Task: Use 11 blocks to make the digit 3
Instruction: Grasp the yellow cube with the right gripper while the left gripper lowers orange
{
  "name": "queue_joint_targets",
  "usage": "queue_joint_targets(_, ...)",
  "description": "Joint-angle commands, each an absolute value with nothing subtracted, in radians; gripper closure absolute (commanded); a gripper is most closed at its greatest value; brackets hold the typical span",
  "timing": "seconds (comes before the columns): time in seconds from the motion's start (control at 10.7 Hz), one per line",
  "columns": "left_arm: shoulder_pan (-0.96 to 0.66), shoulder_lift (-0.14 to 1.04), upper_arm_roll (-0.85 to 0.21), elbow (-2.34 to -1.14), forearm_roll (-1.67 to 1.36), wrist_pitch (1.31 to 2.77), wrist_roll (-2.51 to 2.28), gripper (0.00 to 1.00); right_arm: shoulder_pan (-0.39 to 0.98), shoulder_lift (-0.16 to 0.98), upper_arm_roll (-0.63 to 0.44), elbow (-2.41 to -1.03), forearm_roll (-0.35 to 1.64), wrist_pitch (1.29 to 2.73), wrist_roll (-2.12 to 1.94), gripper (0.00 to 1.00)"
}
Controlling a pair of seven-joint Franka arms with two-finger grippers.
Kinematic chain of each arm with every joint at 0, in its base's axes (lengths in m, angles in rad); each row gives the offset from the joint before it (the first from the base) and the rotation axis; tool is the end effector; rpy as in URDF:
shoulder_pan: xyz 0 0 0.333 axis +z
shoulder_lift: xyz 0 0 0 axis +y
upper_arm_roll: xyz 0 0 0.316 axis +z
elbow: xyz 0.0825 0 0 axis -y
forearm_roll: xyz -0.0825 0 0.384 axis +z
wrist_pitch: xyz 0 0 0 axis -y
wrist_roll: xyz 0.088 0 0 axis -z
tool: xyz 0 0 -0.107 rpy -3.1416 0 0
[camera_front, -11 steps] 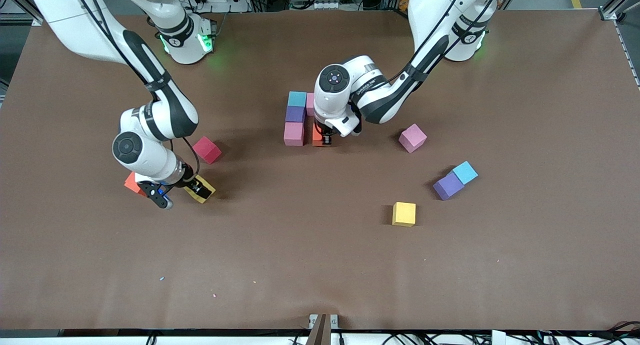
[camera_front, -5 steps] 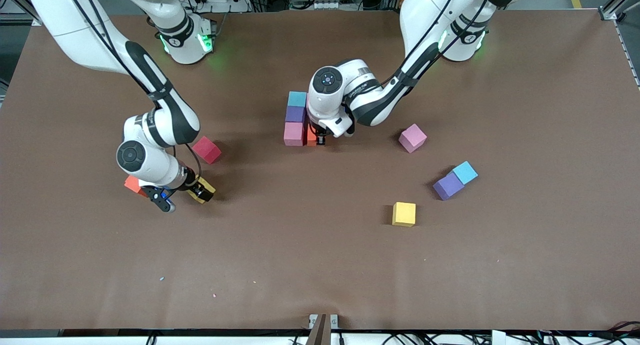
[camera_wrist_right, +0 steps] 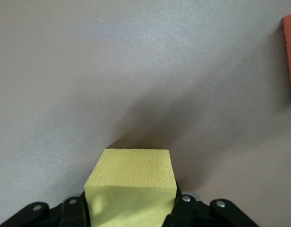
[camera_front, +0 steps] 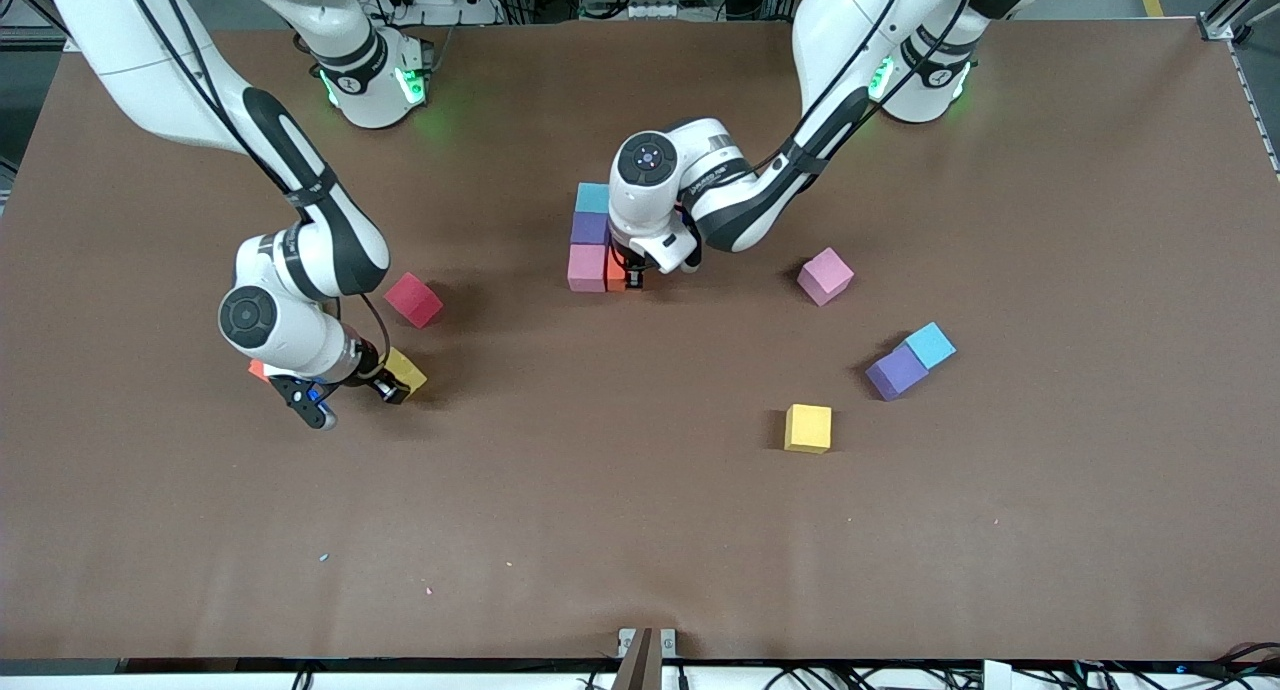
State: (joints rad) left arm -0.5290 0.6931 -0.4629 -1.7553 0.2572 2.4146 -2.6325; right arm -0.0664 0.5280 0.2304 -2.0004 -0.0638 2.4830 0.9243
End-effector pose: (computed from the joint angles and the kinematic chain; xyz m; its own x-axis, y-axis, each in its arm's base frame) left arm 0.3895 -0.5419 0.2116 0.0159 0.9945 -0.1040 0.9974 -0.0230 -0.0682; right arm 0.5961 0.0965 0.1949 0.7383 -0.6698 -0.0794 -0.6731 -0.7391 -0.0239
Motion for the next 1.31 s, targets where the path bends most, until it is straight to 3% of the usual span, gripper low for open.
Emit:
queue_joint_targets(0.0,-0.541,0.710,-0.456,-1.740,0.288,2.418,-2.663,1.00,-0.040,0.537,0.239,-1.962,-0.080,2.470,0.930,0.69)
queue_joint_targets(0.28,-0.540,0.710,-0.454,-1.740,0.288,2.418,-2.663,1.00,0.075,0.548,0.244,-1.879,-0.080,2.451,0.859,0.69)
queue_joint_targets(0.56,-0.540,0.712,-0.451,-1.736,0.288,2.418,-2.663,1.00,0.181,0.574,0.244,-1.787,-0.078,2.297,0.750,0.69)
queue_joint_targets(0.75,-0.545,0.715,-0.440,-1.727,0.290,2.419,-2.661,1.00,0.251,0.592,0.242,-1.786,-0.080,2.289,0.671,0.69)
queue_joint_targets(1.22,-0.557,0.718,-0.433,-1.717,0.290,2.419,-2.663,1.00,0.284,0.603,0.242,-1.784,-0.084,2.293,0.588,0.69)
